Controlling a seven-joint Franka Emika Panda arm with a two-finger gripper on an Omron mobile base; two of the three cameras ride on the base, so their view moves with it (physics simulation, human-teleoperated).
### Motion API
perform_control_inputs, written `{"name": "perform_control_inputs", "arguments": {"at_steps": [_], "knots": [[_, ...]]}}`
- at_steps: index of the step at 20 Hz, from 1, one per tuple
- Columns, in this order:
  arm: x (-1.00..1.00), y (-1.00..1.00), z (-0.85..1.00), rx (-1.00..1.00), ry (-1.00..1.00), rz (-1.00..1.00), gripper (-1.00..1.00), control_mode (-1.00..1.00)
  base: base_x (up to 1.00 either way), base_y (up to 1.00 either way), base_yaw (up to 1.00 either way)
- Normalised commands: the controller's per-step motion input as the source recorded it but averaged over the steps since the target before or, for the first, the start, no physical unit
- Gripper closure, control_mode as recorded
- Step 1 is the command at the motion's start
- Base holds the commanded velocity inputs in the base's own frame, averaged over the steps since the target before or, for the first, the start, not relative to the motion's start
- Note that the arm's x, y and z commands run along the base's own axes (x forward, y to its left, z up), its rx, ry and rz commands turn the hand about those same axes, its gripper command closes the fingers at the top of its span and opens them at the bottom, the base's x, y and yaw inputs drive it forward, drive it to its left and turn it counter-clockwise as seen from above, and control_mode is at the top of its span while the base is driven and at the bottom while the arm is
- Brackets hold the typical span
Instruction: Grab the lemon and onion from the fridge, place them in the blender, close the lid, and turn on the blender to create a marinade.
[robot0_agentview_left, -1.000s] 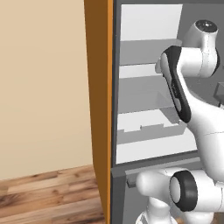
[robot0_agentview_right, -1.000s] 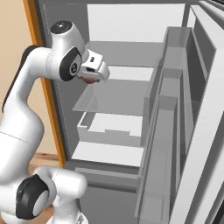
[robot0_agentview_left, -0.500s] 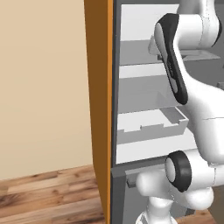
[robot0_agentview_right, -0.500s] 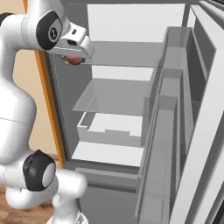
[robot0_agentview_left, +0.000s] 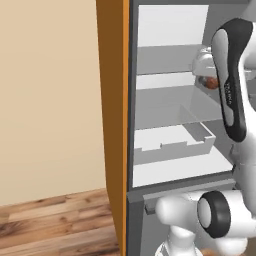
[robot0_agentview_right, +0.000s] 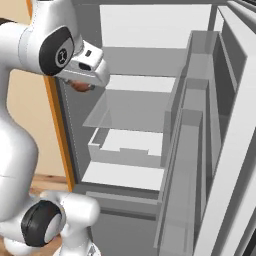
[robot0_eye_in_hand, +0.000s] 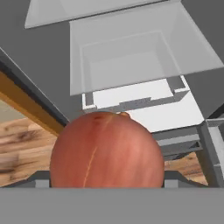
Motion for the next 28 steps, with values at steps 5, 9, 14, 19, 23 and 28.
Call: {"name": "perform_control_inputs", "arguments": {"at_steps": [5,9,14,19,23,28], "knots": [[-0.23,-0.01,-0.61,0.01,-0.18,0.11,1.0,-1.0,0.0,0.0,0.0],[0.0,0.0,-0.01,0.0,-0.01,0.0,1.0,-1.0,0.0,0.0,0.0],[0.0,0.0,0.0,0.0,0.0,0.0,1.0,-1.0,0.0,0.0,0.0],[-0.17,0.0,-0.01,0.0,0.04,0.0,1.0,1.0,-0.13,0.0,0.0],[0.0,0.0,0.0,0.0,0.0,0.0,1.0,1.0,-0.77,0.0,0.03],[0.0,0.0,0.0,0.0,0.0,0.0,1.0,1.0,-0.62,0.16,0.38]]}}
